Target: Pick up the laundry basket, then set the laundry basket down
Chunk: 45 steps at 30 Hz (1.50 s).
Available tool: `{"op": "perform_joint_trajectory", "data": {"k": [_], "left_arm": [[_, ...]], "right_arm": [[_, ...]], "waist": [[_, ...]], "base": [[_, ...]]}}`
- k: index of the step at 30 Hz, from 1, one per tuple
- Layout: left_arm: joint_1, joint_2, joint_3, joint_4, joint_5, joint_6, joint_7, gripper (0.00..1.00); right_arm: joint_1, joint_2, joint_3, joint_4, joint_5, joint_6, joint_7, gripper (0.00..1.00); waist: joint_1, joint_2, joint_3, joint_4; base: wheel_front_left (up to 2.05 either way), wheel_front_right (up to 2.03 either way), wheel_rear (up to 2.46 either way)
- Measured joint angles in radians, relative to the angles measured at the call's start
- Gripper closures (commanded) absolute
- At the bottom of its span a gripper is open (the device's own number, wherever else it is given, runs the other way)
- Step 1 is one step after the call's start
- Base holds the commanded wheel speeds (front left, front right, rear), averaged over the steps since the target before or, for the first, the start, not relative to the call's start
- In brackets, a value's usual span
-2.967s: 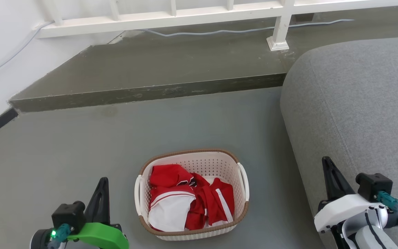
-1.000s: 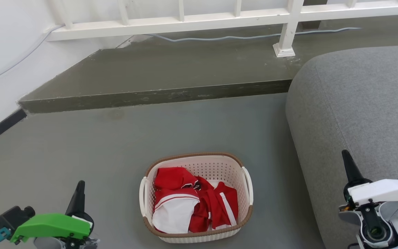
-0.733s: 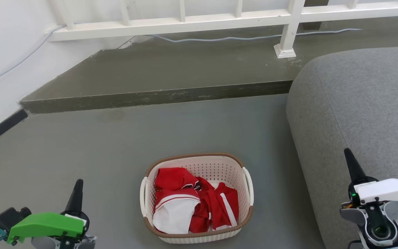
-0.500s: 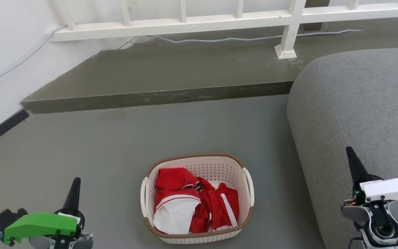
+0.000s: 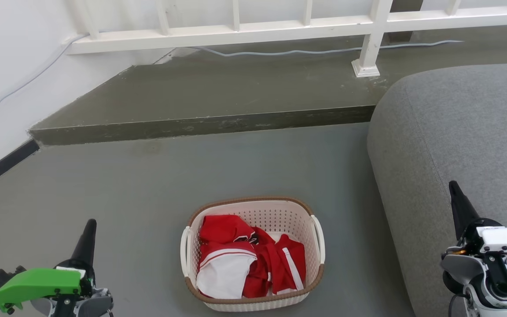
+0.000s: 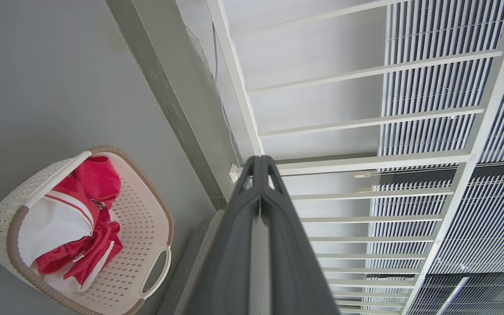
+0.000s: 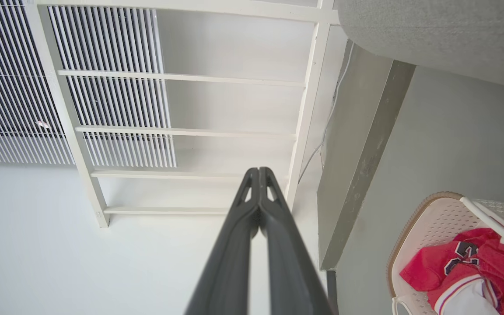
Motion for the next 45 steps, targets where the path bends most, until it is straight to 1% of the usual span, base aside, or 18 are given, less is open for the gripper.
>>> {"op": "perform_joint_trajectory", "data": {"k": [6, 9, 45], "left_arm": [[-0.006, -0.002, 0.019, 0.007, -0.073, -0.013, 0.021, 1.00], [-0.010, -0.002, 0.023, 0.010, -0.100, -0.018, 0.022, 1.00], [-0.015, -0.005, 0.028, 0.026, -0.101, -0.022, 0.027, 1.00]], "right_arm": [[-0.010, 0.007, -0.021, 0.004, 0.075, 0.017, 0.014, 1.00], [-0.016, 0.009, -0.027, 0.004, 0.100, 0.017, 0.021, 1.00], [-0.016, 0.011, -0.030, 0.013, 0.103, 0.017, 0.021, 1.00]], "waist": [[0.0000, 0.0000, -0.002, 0.003], [0.0000, 0.0000, -0.003, 0.003], [0.0000, 0.0000, -0.003, 0.003]], "base": [[0.00, 0.00, 0.00], [0.00, 0.00, 0.00], [0.00, 0.00, 0.00]]}}
